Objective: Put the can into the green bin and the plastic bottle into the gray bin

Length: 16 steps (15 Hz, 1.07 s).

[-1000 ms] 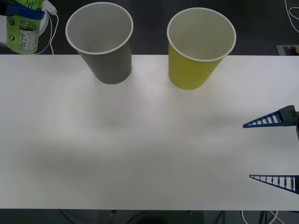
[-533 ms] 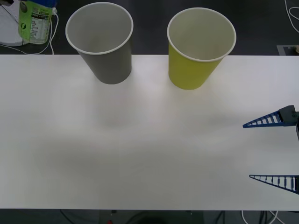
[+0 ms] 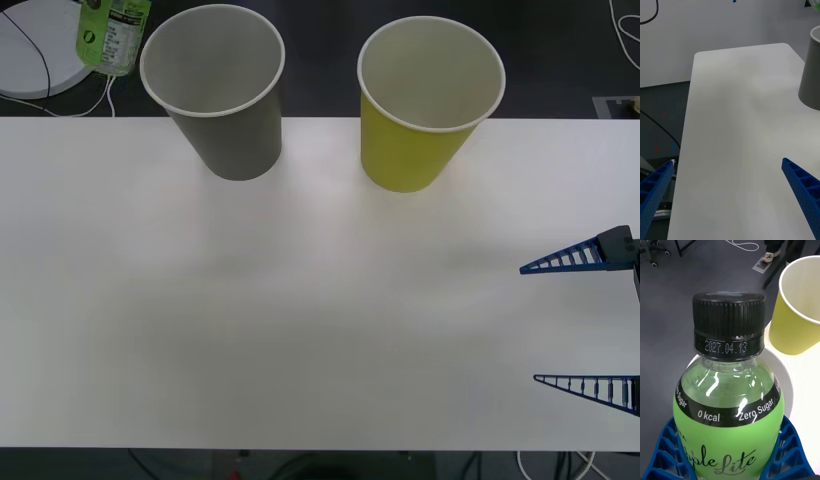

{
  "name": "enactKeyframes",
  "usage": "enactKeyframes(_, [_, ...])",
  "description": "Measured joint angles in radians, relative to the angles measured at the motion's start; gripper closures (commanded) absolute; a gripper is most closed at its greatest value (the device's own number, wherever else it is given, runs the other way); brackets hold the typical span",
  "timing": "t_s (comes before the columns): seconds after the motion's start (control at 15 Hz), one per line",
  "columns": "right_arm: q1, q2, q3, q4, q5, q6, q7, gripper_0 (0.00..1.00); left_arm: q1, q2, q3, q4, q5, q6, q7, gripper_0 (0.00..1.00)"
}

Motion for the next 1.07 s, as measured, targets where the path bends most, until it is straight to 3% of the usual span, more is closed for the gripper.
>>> enactKeyframes(0.6, [0.0,0.0,0.0,0.0,0.0,0.0,0.0,0.0,-0.078,-0.117,0.0,0.093,-0.042,0.017,0.028,1.0])
enactKeyframes(1.07, [0.0,0.0,0.0,0.0,0.0,0.0,0.0,0.0,-0.083,-0.153,-0.005,0.094,-0.071,0.029,0.037,1.0])
